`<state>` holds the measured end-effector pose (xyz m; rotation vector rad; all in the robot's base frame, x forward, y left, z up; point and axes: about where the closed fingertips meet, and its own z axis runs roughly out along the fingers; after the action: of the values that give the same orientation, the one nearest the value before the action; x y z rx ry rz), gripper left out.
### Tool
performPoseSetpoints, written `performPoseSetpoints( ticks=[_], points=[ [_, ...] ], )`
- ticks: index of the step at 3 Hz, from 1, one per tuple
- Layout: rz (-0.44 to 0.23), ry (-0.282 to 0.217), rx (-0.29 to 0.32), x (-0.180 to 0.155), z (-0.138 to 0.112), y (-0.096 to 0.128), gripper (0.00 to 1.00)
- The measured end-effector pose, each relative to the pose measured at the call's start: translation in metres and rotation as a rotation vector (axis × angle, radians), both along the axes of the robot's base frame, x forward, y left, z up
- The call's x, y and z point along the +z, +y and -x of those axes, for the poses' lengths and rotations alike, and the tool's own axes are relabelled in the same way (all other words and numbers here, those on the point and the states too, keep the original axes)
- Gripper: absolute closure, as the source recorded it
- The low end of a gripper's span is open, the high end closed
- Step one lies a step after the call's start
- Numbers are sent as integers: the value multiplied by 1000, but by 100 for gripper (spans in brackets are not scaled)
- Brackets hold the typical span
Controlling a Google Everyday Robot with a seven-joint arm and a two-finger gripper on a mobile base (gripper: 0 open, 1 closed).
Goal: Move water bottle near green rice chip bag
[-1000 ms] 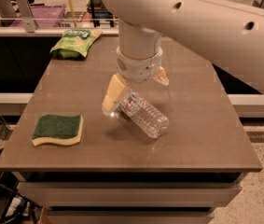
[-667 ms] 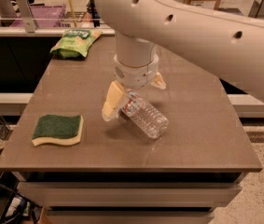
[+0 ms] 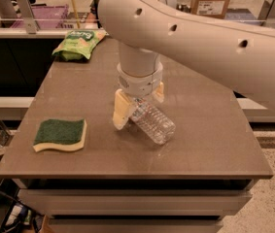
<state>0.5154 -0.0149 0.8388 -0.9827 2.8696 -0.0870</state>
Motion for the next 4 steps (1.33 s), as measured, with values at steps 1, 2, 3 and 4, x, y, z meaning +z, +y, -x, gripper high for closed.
performPoseSetpoints(
  ticks=[1, 2, 3, 4],
  points=[
    [-1, -2, 1, 0, 0, 1, 44],
    [-3, -4, 3, -1, 0, 1, 67],
    [-4, -5, 4, -1, -1, 2, 90],
    [-5, -7, 5, -2, -1, 3, 100]
  ],
)
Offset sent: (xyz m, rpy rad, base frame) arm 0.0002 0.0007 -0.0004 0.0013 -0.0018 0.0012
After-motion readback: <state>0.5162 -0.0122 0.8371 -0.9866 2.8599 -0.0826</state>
